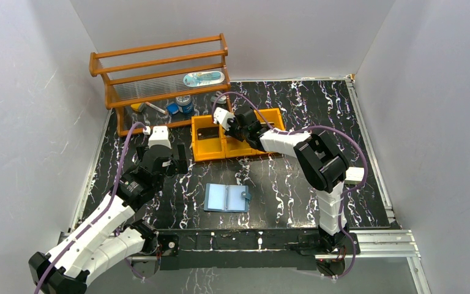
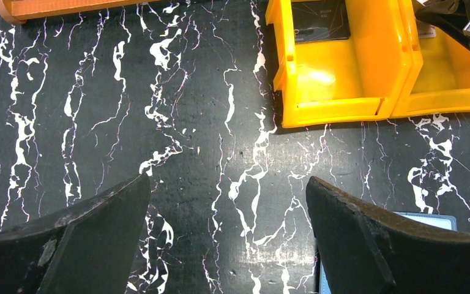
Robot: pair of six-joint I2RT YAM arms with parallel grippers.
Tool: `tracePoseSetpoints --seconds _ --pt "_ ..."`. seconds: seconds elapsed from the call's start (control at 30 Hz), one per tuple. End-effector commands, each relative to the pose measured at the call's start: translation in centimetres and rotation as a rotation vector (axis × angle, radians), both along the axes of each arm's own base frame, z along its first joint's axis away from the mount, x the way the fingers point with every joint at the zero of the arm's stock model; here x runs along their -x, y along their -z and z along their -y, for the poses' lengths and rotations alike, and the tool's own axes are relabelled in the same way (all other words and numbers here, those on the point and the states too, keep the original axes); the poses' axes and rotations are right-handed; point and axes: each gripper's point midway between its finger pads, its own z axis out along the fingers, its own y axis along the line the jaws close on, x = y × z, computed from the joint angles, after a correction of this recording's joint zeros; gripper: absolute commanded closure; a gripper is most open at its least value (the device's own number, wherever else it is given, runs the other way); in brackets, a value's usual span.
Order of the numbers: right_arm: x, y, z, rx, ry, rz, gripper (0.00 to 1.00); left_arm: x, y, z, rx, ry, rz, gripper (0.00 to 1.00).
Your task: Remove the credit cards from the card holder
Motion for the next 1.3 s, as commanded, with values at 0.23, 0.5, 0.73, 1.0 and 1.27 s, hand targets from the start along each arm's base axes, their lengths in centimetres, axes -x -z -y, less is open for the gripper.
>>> tracePoseSetpoints --seconds 0.23,0.5,0.73,1.0,1.27 --pt "0.6 -0.1 -0.3 0.004 -0.018 -0.044 1.0 -0.2 -0.2 -0.2 0.005 -0.006 0.015 0.02" --pt "0.1 -0.4 -0.7 -0.019 -0.019 -0.016 1.0 -0.2 -0.2 -0.2 0.007 -0.004 0.015 0.02" --pt "-0.2 -1.1 -1.0 -0.047 -0.019 0.017 1.0 -0.2 -0.3 -0.2 0.01 -0.005 0.016 0.02" --pt "-0.2 -0.4 -0.8 -0.025 -0.017 -0.009 1.0 -0.2 -0.3 -0.2 0.012 -0.002 0.016 0.02" --pt "-1.8 -2.8 -0.5 -0.078 0.032 0.097 1.0 -0.2 -0.3 -0.2 0.016 -0.001 0.017 0.02"
